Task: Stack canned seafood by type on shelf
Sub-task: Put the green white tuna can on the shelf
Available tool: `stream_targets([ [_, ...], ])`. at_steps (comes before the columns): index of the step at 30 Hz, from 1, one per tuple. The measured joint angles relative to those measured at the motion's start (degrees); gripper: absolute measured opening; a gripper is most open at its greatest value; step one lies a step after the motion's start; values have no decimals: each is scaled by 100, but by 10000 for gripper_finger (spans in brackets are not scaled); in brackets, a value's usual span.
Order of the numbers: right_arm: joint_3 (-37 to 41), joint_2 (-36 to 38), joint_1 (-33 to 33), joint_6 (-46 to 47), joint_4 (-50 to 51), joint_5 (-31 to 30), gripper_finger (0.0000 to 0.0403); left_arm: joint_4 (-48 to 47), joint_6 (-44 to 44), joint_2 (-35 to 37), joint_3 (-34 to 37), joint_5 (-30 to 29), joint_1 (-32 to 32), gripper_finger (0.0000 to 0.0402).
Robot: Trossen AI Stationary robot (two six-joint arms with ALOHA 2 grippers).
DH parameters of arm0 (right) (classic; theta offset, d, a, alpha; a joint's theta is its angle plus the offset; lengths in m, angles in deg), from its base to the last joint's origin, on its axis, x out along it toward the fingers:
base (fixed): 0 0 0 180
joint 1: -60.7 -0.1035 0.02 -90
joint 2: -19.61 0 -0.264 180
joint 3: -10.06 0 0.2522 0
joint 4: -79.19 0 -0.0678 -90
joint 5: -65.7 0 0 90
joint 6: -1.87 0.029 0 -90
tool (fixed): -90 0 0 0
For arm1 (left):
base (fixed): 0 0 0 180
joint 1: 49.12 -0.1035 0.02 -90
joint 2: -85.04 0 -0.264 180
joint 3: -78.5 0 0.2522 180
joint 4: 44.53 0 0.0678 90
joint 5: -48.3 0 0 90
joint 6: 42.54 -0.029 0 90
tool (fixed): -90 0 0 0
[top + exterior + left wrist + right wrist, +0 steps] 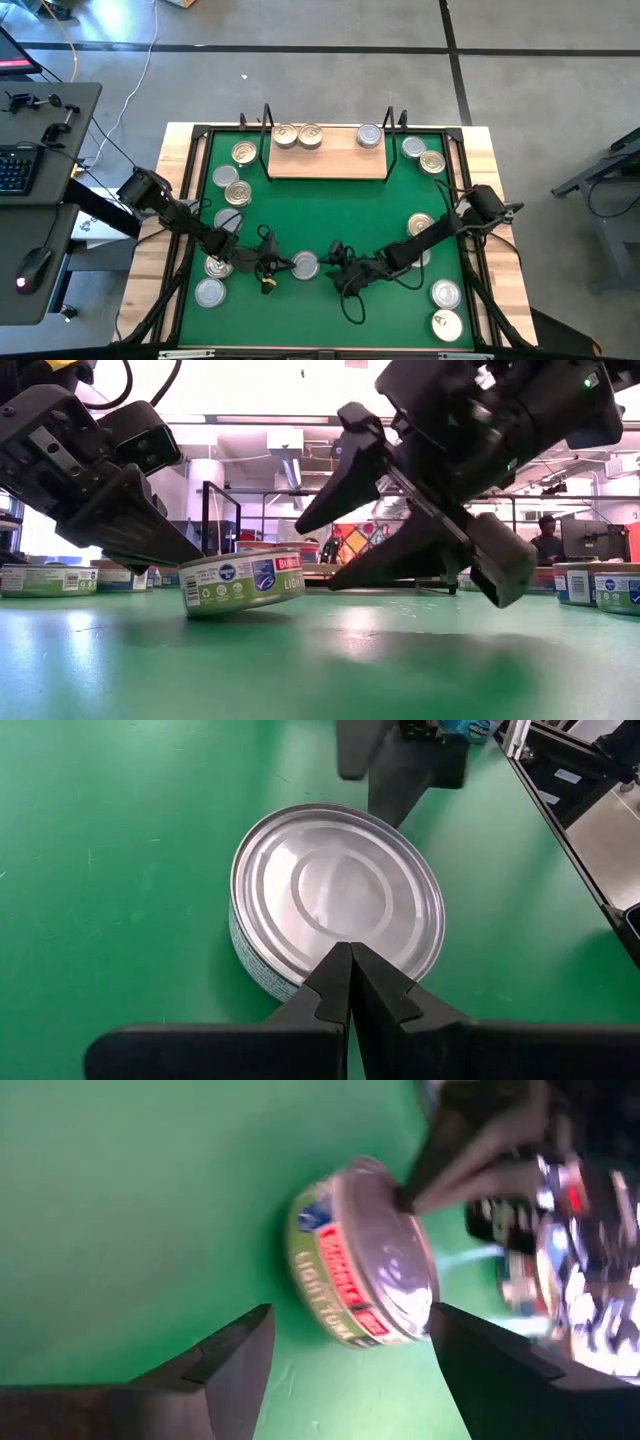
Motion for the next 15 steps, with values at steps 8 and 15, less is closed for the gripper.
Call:
stream_targets([
  [8,-30,-418,136,-1376,-664,-146,261,1,11,0,0,-3,-2,0],
  [15,-15,-533,153,-2237,-1172,-11,261,0,7,0,7,-23,1,0],
])
